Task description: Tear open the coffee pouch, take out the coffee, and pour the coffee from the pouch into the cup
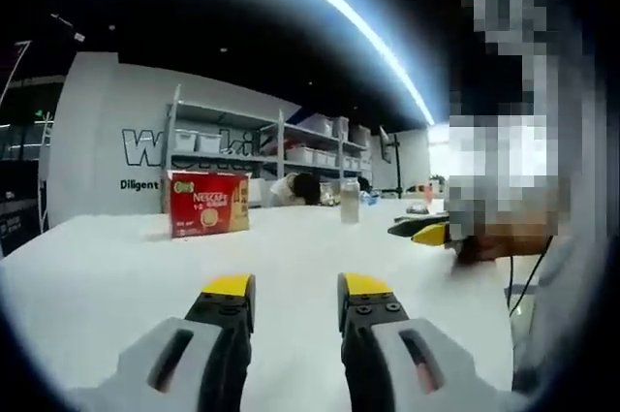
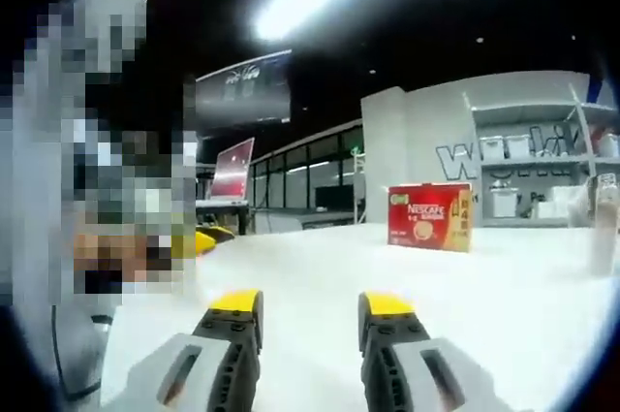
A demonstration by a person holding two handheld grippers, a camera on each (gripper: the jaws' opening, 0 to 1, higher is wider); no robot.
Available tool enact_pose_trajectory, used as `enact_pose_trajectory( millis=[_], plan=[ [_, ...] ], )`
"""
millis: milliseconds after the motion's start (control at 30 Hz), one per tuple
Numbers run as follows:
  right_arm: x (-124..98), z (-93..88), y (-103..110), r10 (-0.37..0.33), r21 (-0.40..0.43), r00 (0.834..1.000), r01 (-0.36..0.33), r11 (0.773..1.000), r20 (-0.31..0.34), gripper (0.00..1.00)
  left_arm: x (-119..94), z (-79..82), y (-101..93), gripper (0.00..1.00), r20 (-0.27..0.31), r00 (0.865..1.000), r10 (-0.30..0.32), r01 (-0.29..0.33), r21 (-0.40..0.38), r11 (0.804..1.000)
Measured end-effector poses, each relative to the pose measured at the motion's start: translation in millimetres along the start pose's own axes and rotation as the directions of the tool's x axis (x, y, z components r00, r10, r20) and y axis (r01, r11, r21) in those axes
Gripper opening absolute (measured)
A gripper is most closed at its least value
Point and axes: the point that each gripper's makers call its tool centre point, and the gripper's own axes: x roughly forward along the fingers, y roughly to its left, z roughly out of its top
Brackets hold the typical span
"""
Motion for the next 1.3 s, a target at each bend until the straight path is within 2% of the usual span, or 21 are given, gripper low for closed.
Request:
enact_pose_trajectory(
  millis=[167,267,400,533,600,667,767,900,933,1067,1300],
  plan=[
    [-4.8,11.3,-6.6,-0.030,0.016,0.998,0.029,0.999,0.062,0.39,-1.3,-0.4,2.0,0.36,0.005,1.000,0.007,-0.007,-0.003,1.000],
    [-4.1,13.3,-8.9,-0.037,0.031,0.997,0.035,0.999,0.071,0.39,-1.4,-2.1,4.3,0.36,-0.002,1.000,0.012,-0.012,-0.005,1.000],
    [-3.7,14.7,-11.2,-0.035,0.061,0.996,0.030,0.998,0.077,0.39,-2.5,1.4,8.2,0.36,0.022,0.999,0.025,-0.025,0.009,1.000],
    [-4.1,16.3,-15.4,-0.055,0.079,0.995,0.048,0.996,0.088,0.39,-1.7,-0.4,11.4,0.37,0.009,0.999,0.037,-0.037,0.003,0.999],
    [-2.1,20.1,-18.9,-0.060,0.076,0.992,0.052,0.996,0.107,0.39,-2.9,25.0,4.8,0.37,0.129,0.992,0.004,-0.009,0.040,0.999],
    [1.7,33.8,-23.5,-0.051,0.070,0.983,0.039,0.997,0.179,0.40,-4.6,35.9,0.8,0.38,0.180,0.984,-0.011,-0.008,0.102,0.995],
    [9.0,31.6,-39.7,-0.096,0.097,0.981,0.080,0.992,0.170,0.41,0.9,31.4,7.9,0.43,0.152,0.988,0.032,-0.040,0.053,0.998],
    [11.9,39.2,-47.4,-0.121,0.088,0.972,0.105,0.991,0.203,0.41,1.2,39.2,9.6,0.49,0.187,0.981,0.054,-0.070,0.079,0.994],
    [13.5,40.2,-49.5,-0.127,0.070,0.970,0.114,0.991,0.207,0.41,1.1,47.5,13.6,0.50,0.228,0.971,0.076,-0.099,0.089,0.991],
    [15.9,41.0,-57.8,-0.148,0.060,0.966,0.139,0.989,0.212,0.43,1.9,47.7,24.2,0.49,0.229,0.965,0.130,-0.149,0.066,0.987],
    [16.8,40.8,-58.9,-0.147,0.046,0.967,0.141,0.989,0.208,0.46,9.0,51.9,34.4,0.50,0.223,0.959,0.176,-0.186,0.028,0.982]
  ],
)
